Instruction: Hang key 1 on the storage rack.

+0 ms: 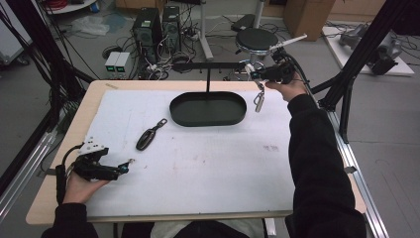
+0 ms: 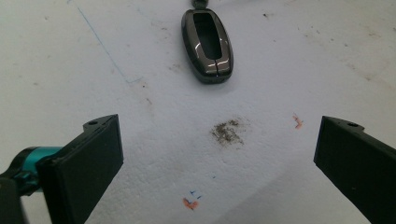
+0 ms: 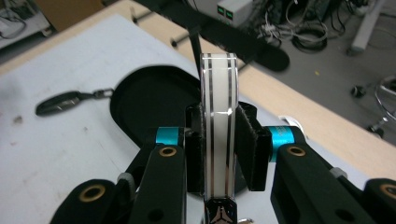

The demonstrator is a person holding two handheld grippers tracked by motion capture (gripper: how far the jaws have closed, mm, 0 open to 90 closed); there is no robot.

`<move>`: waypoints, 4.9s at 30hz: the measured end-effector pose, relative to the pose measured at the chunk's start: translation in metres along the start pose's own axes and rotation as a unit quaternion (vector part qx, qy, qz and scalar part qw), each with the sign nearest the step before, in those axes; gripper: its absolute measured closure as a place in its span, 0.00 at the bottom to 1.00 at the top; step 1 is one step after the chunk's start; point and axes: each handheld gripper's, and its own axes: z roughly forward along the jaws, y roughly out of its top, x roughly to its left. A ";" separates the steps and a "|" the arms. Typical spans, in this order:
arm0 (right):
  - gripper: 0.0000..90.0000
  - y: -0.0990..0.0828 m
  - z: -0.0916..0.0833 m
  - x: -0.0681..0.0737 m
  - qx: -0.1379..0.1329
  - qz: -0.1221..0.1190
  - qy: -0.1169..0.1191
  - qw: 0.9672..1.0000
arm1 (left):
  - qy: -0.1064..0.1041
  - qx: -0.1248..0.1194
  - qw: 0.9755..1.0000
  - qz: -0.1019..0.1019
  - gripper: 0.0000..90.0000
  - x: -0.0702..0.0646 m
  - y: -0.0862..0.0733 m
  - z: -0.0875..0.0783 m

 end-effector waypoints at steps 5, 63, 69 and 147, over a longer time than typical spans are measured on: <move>0.83 0.017 0.004 0.006 0.000 -0.012 0.002 1.000 | -0.001 -0.001 1.000 0.001 0.02 0.001 0.000 -0.001; 0.83 0.068 0.058 0.004 -0.073 0.016 -0.045 0.996 | -0.012 0.012 1.000 0.009 0.02 -0.002 -0.002 0.003; 0.83 0.072 0.063 0.002 -0.077 0.019 -0.084 0.993 | -0.012 0.011 1.000 0.008 0.02 -0.002 -0.002 0.002; 0.01 -0.049 0.028 0.023 -0.038 -0.008 -0.014 0.999 | -0.009 0.008 1.000 0.005 0.02 -0.002 -0.002 0.001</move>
